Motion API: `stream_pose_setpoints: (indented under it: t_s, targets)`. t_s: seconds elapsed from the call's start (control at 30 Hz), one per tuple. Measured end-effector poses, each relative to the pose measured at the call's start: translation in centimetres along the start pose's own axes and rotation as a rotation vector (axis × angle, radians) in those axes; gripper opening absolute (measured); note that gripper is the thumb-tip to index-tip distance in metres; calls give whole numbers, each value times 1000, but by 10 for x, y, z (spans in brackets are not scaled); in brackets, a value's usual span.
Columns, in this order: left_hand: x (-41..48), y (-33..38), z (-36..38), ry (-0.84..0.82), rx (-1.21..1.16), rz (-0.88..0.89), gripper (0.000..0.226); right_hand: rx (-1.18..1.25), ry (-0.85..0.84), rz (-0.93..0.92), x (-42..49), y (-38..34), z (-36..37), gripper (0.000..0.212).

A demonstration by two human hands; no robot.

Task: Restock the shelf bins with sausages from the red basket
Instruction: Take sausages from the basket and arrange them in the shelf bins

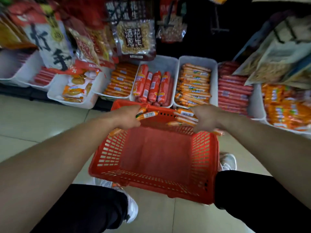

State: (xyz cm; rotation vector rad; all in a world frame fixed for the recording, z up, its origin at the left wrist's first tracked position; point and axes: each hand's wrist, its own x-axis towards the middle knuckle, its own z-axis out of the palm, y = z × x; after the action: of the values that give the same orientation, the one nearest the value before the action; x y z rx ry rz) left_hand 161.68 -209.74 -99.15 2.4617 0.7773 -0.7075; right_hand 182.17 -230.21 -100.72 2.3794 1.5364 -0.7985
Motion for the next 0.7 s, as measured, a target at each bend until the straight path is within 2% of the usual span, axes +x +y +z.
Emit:
stream_pose_setpoints:
  t_s: [0.07,0.23,0.33,0.47,0.6,0.7]
  targets:
    - [-6,10,-20,18,33,23,57,-51,50,26,-8,17,-30,67]
    - [-2,27,-38,39,58,51,64,-62,80,100,-1,57,-64,52]
    - [22,29,-39,16,51,62,58,-44,78,121,20,76,-60,52]
    - [60,28,-42,5,25,37,70,-4,64,133,62,91,-44,60]
    - [85,20,-32,-36,46,30,72,111,83,140,113,103,-29,59]
    - [99,15,-25,-59,32,15,67,92,48,150,140,110,-17,68]
